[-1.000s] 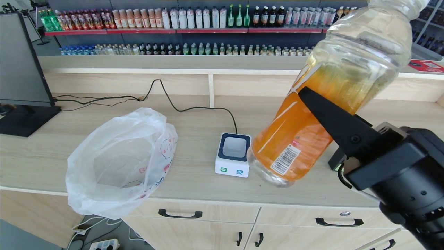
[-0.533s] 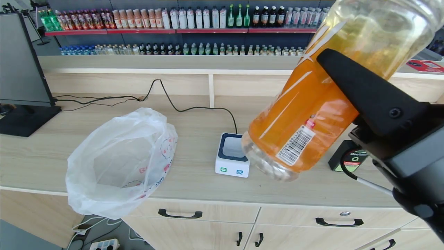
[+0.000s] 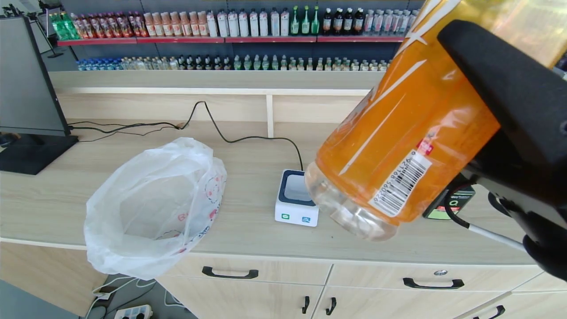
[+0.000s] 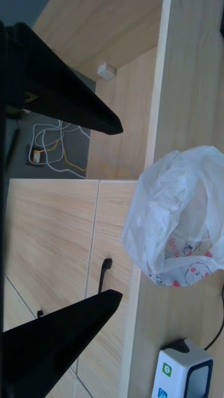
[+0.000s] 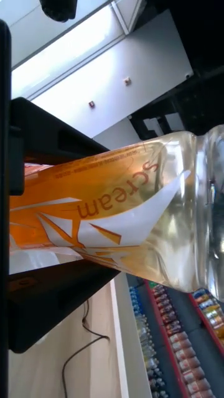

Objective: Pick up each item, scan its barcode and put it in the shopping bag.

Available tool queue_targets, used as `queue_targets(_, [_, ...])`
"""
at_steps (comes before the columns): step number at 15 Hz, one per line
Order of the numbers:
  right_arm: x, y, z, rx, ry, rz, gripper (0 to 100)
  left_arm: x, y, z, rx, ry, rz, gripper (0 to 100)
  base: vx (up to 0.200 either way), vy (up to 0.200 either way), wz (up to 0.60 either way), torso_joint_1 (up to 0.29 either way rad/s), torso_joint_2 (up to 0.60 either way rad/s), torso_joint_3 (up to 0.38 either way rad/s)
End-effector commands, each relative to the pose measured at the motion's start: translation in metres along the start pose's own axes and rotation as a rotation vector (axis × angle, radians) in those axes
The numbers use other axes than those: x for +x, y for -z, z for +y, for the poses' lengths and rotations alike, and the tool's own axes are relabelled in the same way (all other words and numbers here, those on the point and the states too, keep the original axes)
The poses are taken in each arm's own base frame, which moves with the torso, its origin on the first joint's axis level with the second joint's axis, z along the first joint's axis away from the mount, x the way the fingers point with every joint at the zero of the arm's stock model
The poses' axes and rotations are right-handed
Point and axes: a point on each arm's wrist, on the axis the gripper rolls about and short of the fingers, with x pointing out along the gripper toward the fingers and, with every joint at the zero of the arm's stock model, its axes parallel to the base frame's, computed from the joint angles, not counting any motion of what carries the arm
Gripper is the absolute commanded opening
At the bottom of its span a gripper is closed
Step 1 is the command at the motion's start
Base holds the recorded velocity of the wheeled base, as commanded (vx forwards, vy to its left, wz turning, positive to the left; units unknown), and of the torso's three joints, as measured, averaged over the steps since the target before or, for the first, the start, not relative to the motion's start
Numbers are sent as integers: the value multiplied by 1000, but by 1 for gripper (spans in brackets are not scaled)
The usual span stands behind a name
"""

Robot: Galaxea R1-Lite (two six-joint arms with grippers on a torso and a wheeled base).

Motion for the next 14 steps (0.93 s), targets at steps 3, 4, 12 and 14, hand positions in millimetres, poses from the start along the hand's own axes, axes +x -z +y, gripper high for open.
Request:
queue_targets(3, [0, -1, 4, 11, -17, -4, 0, 0, 0, 0, 0, -1, -1, 100, 0, 0, 0, 0, 0, 0])
queue_targets(4, [0, -1, 5, 12, -19, -3, 0, 0, 0, 0, 0, 0, -1, 100, 0, 0, 0, 0, 0, 0])
queue_targets(12, [-2, -1, 5, 8, -24, 5, 0, 0, 0, 0, 0, -1, -1, 100, 0, 0, 0, 0, 0, 0])
queue_targets(14, [-2, 1, 4, -12, -22, 11, 0, 0, 0, 0, 0, 0, -1, 100, 0, 0, 0, 0, 0, 0])
